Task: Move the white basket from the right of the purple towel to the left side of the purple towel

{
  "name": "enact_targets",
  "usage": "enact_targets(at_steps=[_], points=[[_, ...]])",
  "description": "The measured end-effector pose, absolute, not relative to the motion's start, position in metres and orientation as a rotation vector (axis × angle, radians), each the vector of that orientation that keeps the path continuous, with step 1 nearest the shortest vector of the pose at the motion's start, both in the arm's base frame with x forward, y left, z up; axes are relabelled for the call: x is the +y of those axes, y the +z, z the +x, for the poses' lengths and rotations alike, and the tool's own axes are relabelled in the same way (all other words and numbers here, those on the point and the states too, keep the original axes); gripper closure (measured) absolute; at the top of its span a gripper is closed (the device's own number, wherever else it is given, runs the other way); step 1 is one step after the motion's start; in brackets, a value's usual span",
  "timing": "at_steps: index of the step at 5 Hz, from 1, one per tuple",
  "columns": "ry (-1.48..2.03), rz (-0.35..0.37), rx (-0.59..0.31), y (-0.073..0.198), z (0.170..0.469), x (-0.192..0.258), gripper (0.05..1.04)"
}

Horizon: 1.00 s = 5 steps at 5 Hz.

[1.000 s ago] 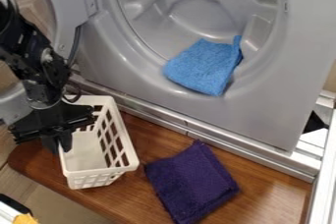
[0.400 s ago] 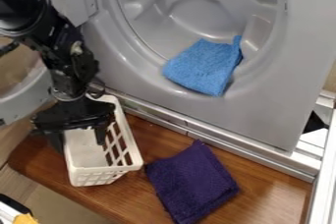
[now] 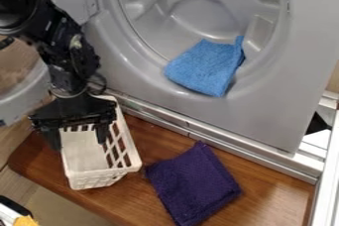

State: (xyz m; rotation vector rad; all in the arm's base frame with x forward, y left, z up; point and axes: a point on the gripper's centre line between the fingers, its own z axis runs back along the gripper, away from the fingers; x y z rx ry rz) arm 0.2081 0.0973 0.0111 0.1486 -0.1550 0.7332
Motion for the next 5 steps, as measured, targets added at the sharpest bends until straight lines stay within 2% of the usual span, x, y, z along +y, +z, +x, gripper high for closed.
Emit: enact_targets(at_steps=[3,4,5], points=[[0.625,0.207,-0.214,0.057,0.204,0.099,0.083],[0.52,0.202,-0.277,0.074,0.208,0.097,0.083],[0.513,0.202,-0.277,0.075,0.208,0.097,0.083]])
